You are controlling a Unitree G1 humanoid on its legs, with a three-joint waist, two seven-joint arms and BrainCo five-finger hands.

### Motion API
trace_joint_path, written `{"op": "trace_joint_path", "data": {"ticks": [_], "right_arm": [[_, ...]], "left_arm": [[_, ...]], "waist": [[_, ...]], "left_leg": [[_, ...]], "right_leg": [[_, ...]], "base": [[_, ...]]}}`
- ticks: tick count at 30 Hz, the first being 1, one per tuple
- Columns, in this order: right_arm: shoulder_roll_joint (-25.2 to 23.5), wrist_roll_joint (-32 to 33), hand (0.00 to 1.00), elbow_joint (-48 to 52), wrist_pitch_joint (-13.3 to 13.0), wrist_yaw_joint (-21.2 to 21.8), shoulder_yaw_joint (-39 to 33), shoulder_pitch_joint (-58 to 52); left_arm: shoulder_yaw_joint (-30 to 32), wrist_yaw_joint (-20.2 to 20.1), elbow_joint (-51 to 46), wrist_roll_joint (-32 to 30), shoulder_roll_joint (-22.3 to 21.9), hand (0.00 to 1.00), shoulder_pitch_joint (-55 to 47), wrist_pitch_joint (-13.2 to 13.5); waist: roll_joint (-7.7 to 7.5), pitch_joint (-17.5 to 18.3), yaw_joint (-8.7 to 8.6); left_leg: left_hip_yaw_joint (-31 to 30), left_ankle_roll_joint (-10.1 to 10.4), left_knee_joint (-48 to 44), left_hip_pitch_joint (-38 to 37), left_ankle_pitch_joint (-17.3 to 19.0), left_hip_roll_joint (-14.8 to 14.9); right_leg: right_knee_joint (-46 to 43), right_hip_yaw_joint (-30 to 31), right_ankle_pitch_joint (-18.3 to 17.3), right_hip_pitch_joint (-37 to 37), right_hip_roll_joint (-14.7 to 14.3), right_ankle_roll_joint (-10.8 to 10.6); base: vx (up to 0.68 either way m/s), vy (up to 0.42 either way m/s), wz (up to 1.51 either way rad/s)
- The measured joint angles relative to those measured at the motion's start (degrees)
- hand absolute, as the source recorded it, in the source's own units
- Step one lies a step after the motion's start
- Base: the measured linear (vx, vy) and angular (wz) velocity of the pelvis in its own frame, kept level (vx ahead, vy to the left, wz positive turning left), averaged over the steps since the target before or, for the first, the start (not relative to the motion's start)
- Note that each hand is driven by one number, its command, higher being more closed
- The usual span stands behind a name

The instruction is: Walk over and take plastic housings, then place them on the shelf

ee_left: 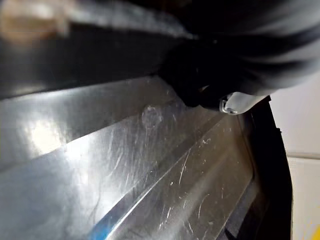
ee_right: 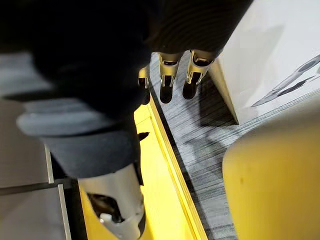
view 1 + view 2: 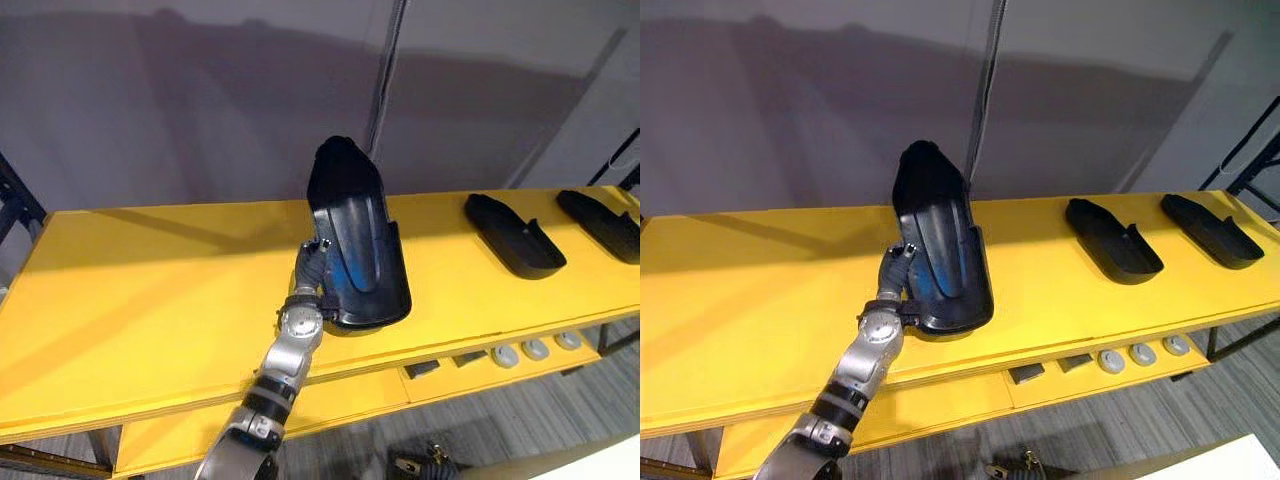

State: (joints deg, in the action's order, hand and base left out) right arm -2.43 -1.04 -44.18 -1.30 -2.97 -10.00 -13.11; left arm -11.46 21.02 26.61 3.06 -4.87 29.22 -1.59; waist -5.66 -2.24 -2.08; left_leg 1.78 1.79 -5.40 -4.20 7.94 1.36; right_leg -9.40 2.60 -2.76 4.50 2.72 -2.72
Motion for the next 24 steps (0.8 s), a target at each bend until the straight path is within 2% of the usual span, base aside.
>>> {"op": "trace_joint_path", "data": {"ticks": [6,10,17,18,24], "right_arm": [[0.02,-0.01,0.0,0.07,0.0,0.04,-0.03,0.27],[-0.02,-0.01,0.0,0.06,0.0,0.11,-0.07,0.74],[-0.03,-0.02,0.0,0.0,0.01,0.18,-0.14,1.63],[-0.04,-0.02,0.0,-0.79,0.01,0.21,-0.17,2.17],[0.02,-0.04,0.0,-2.74,0.02,0.28,-0.27,4.56]], "left_arm": [[1.06,-0.07,6.16,0.01,-2.52,1.0,6.24,-0.98],[1.16,-0.07,7.92,0.16,-2.44,1.0,7.27,-1.11],[3.3,0.06,12.53,4.05,-2.29,1.0,8.17,-1.99],[4.03,-0.13,14.92,5.33,-2.1,0.0,8.9,-1.99],[5.7,-0.55,19.36,8.41,-1.76,0.0,11.26,-1.7]], "waist": [[-0.06,-0.04,-0.5],[-0.01,-0.06,-1.78],[0.59,-0.56,-1.96],[0.76,-0.79,-2.13],[1.15,-1.4,-2.6]], "left_leg": [[1.57,-0.53,1.28,0.74,-0.65,-0.01],[1.75,-0.52,1.51,0.74,-0.8,-0.08],[1.99,-0.05,2.66,0.23,-1.4,-0.24],[2.01,0.08,3.86,-0.69,-1.96,-0.25],[2.11,0.25,6.05,-1.02,-3.46,-0.2]], "right_leg": [[0.02,1.5,0.65,1.79,-0.34,-0.06],[0.05,1.61,0.66,2.19,-0.32,-0.08],[0.06,1.7,0.65,2.34,-0.21,-0.09],[0.32,1.69,0.67,1.88,-0.2,-0.11],[3.24,1.7,2.69,1.26,-0.29,-0.29]], "base": [[-0.03,0.006,-0.15],[0.03,0.017,-0.02],[0.01,0.01,-0.02],[0.0,0.0,0.0],[0.0,0.004,-0.01]]}}
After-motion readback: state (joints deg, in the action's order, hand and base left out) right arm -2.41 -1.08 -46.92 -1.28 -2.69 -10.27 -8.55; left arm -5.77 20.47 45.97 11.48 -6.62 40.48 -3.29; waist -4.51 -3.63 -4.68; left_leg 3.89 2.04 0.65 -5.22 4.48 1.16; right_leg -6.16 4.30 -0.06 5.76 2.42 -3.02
